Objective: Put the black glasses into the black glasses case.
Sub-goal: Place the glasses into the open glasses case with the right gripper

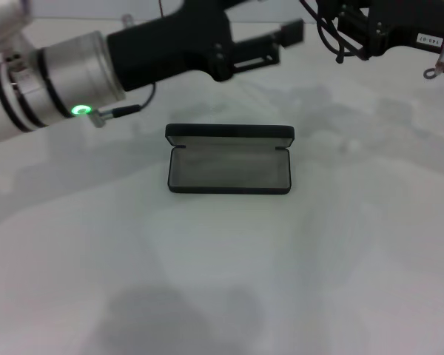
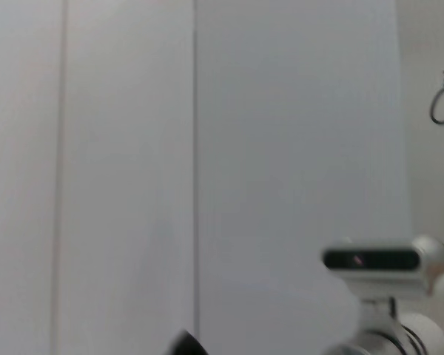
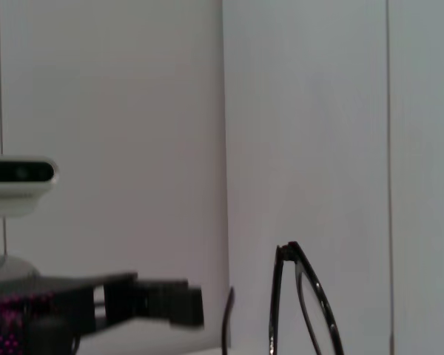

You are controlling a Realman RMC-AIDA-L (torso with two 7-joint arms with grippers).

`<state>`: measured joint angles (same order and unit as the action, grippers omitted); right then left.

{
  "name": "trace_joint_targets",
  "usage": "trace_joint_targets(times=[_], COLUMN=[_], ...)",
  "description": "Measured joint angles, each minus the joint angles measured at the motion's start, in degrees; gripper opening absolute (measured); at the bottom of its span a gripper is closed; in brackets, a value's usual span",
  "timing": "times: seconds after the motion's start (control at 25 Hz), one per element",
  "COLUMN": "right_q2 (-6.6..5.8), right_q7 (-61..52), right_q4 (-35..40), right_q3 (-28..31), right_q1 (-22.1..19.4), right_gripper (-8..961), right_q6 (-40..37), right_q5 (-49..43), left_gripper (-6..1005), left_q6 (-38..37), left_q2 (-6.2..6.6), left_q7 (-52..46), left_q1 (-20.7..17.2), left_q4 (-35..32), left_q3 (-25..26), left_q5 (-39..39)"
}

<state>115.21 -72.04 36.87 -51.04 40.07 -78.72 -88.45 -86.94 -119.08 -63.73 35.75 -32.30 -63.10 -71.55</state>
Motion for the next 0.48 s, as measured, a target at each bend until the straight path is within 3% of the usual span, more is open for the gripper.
trace_joint_targets(times=[0.12, 0.24, 0.48], right_q2=[0.01, 0.08, 0.33], right_q7=[-1.31, -3.6, -11.71], right_q4=[1.52, 3.14, 6.75], right_q3=[-1.61, -3.26, -16.32], right_q1=[-0.03, 0.12, 1.92], right_gripper=[117, 117, 116], right_q6=[0.32, 0.56, 1.14], right_q5=[-2.93, -6.46, -13.8], left_gripper=[796, 796, 796], left_q6=[-0.09, 0.13, 0.4], left_q2=[0.51, 0.52, 0.04], left_q7=[0.38, 1.01, 2.78], left_q1=[-2.47, -4.38, -6.09], left_q4=[-0.52, -0.33, 0.76], left_q3=[0.84, 4.91, 10.17], left_q5=[3.22, 4.33, 4.16])
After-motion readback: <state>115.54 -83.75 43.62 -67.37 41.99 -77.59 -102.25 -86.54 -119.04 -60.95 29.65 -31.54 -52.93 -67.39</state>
